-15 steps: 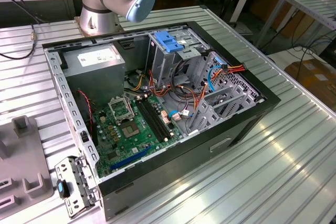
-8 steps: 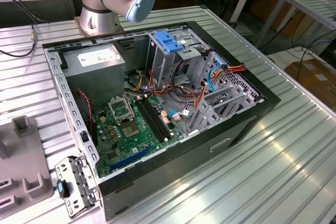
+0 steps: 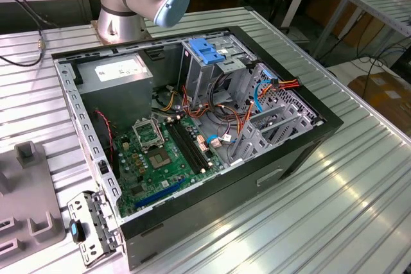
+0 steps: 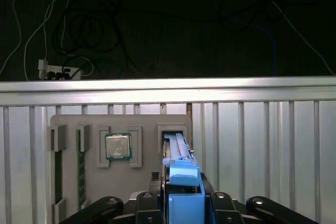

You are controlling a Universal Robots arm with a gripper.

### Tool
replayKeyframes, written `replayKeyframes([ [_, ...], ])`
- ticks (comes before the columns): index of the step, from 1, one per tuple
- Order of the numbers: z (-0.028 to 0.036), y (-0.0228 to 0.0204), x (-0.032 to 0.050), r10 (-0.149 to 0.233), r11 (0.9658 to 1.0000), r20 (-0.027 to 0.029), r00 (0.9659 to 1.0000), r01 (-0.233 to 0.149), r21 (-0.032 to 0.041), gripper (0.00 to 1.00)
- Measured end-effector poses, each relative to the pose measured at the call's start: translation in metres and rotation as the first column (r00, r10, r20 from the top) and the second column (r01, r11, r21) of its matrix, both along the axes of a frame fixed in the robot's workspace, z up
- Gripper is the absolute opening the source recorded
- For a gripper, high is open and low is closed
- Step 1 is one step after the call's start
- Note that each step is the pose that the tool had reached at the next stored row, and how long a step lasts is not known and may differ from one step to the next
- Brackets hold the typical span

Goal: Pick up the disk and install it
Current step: 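Pick up the disk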

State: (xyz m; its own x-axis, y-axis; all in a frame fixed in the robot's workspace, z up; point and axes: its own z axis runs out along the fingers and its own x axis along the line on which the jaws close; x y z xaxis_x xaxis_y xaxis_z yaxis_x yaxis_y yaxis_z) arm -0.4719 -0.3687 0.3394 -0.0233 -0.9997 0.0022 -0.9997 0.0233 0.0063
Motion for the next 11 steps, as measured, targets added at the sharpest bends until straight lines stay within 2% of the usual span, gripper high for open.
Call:
replayKeyframes([
  [6,0.0137,0.0000,0.0000,0.000,1.0000,-0.0001,1.0000,0.000,0.0000,0.37],
  [11,0.0157,0.0000,0.0000,0.000,1.0000,0.0000,1.0000,0.000,0.0000,0.37],
])
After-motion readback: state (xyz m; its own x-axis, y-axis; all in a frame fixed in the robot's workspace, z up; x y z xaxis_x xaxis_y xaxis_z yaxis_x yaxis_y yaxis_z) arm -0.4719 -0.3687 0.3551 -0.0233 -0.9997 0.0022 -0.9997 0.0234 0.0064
